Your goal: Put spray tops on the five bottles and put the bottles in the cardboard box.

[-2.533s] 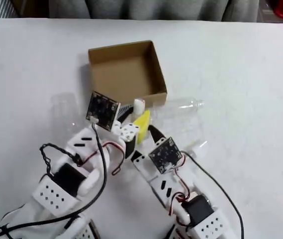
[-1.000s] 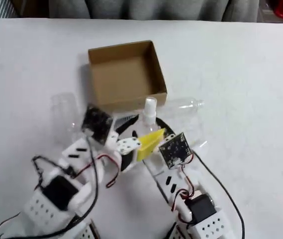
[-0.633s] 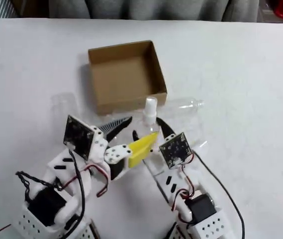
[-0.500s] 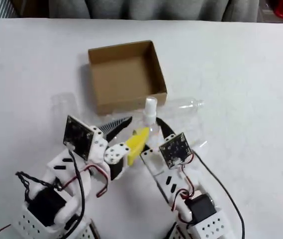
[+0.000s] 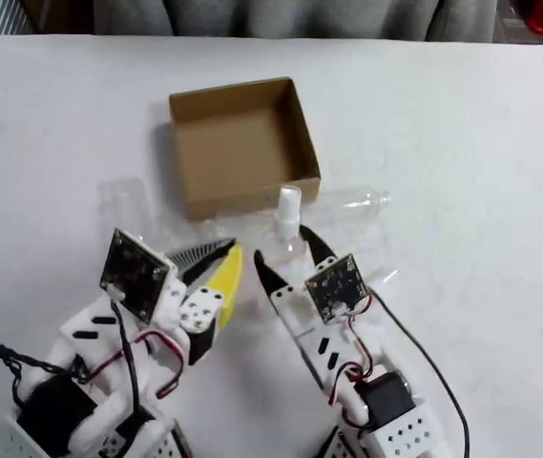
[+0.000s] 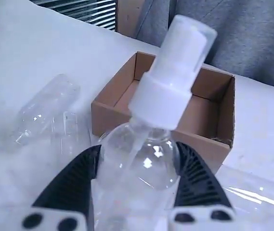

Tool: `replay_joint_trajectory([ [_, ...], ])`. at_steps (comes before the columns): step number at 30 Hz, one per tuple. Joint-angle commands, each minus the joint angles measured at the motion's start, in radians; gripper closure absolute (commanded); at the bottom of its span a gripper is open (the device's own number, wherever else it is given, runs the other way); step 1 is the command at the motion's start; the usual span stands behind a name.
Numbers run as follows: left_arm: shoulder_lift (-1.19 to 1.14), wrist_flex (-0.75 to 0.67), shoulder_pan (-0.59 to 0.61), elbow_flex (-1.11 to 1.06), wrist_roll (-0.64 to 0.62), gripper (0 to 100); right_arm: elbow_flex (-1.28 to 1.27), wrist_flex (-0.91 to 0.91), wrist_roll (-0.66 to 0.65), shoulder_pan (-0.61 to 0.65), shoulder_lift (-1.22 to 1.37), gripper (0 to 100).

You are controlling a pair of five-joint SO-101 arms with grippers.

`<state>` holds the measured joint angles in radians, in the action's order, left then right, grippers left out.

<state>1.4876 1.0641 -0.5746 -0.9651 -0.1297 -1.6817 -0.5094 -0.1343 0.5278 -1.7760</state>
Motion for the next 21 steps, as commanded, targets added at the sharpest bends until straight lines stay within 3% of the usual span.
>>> replay_joint_trajectory([
  [1, 0.059, 0.071, 0.044, -0.051, 0.006, 98, -0.008, 0.090, 0.008, -0.002, -0.021, 98.3],
  [7, 0.361, -0.025, 0.042, -0.218, 0.005, 98, 0.003, 0.354, 0.008, -0.002, -0.013, 98.3],
  [17, 0.337, -0.061, 0.044, -0.313, 0.012, 98, 0.175, 0.460, 0.009, -0.001, -0.004, 98.3],
  [21, 0.337, -0.129, 0.094, -0.374, 0.012, 98, 0.293, 0.469, 0.009, 0.042, 0.127, 98.3],
])
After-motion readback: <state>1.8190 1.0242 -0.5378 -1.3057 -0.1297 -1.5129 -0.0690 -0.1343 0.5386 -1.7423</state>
